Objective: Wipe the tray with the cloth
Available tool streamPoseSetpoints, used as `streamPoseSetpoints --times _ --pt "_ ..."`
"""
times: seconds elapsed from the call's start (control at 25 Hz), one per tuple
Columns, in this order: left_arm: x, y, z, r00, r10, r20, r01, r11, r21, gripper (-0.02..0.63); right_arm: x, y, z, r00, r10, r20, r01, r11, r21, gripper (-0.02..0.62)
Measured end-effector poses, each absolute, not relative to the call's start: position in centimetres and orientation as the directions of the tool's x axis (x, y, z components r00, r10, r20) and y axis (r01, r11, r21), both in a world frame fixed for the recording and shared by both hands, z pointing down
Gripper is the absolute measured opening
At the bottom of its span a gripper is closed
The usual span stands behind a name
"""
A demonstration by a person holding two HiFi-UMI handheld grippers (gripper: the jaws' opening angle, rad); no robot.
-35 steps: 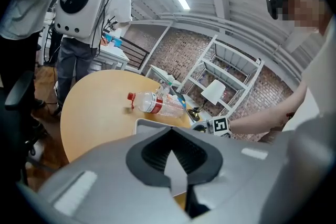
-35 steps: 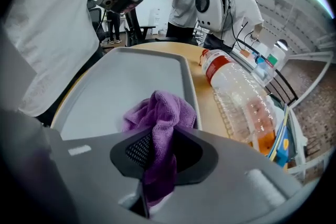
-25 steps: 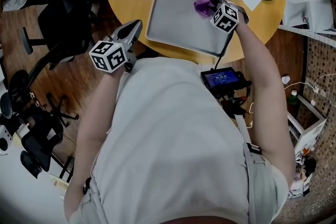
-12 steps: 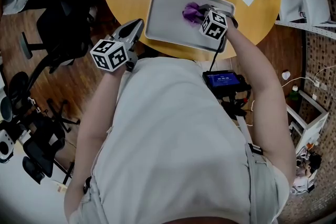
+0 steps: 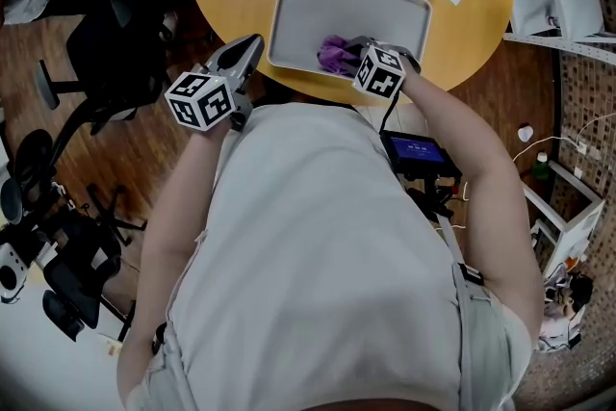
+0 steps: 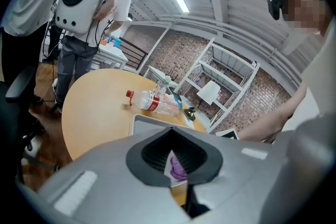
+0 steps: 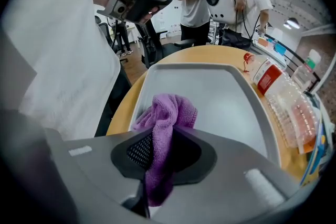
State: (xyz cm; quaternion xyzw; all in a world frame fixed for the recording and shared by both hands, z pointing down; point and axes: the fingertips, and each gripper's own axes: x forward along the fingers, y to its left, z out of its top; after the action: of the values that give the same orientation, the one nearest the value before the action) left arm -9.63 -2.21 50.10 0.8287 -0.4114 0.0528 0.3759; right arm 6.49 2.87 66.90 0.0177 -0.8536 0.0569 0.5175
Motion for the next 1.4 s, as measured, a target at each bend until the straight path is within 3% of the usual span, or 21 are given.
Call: streamPoseSetpoints --times 0.24,0.48,0.64,1.16,1.4 --pt "-9.7 -2.3 49.7 0.659 -0.648 0.383 -0.718 -0.389 0.577 0.000 5.7 4.8 67.1 -0.472 0.080 0.878 -0.052 0.992 -0.119 0.063" --pt "-10.6 -2.3 49.6 0.639 -0.667 0.384 -0.730 -0.368 0.576 0.000 5.9 4.2 67.1 -0.438 0.172 0.882 0.109 0.984 -0.138 0.067" --pt "-11.8 -2.3 49.4 0.617 -0.685 0.386 -0.742 -0.344 0.575 0.000 5.5 3.3 66.8 -0.427 0.211 0.880 0.149 0.976 -0.162 0.071" --pt "-14.3 -2.4 49.9 0.558 -0.721 0.412 -0.773 -0.270 0.575 0.000 4.4 -9.2 66.6 -0.442 0.087 0.893 -0.004 0.995 -0.099 0.071" --pt "-12.9 -2.5 49.4 0.599 -0.696 0.397 -0.757 -0.329 0.565 0.000 4.6 -14.2 66.6 -0.397 -0.005 0.918 -0.073 0.997 -0.026 0.071"
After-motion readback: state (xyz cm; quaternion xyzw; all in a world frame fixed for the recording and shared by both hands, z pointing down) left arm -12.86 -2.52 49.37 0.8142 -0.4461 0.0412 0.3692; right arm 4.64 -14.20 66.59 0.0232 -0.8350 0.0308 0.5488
